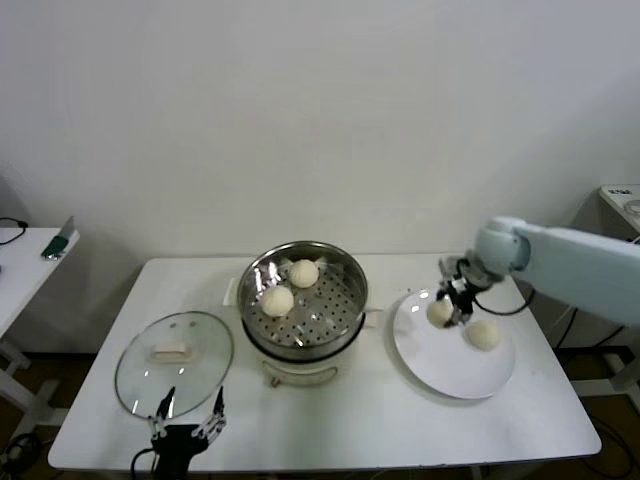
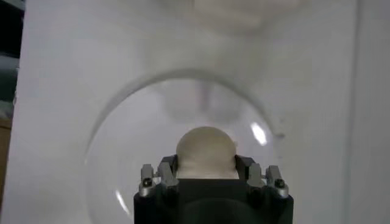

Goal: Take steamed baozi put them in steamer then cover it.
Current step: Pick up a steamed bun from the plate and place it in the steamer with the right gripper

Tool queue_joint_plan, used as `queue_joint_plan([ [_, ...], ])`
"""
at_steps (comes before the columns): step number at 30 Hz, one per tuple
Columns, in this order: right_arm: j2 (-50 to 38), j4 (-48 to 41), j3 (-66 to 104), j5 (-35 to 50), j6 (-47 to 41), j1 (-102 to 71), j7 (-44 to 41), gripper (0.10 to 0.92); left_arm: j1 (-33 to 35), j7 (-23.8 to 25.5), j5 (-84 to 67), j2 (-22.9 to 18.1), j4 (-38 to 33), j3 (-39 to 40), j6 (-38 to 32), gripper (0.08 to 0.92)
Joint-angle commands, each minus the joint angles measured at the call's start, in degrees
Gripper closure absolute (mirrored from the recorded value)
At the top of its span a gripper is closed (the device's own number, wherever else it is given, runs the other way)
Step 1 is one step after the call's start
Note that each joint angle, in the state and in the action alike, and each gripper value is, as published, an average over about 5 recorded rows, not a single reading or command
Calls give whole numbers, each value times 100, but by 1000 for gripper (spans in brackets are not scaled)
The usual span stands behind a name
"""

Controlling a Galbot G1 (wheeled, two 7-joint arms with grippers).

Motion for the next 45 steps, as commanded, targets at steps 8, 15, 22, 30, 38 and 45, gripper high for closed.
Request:
queue_joint_plan([
  [8,2336,1010,180,-503,2746,1700,-363,397,101,-11,-3,3,-108,-56,-37,177],
  [15,2981,1067,1,-1174,2867,839,-67,397,102,-16,-18,-39,-141,-79,-40,177],
  [22,3150,712,-273,-1809,2897,146,243,397,105,-26,-44,-35,-142,-124,-55,177],
  [30,3114,344,-343,-2399,2780,-411,438,385,85,-31,-52,-40,-122,-110,-64,177],
  [38,3128,9,-252,-2667,2759,-620,743,369,76,-38,-56,-32,-119,-111,-75,177],
  [45,3072,27,-173,-2550,2769,-464,754,238,86,-40,-50,-35,-143,-106,-77,177],
])
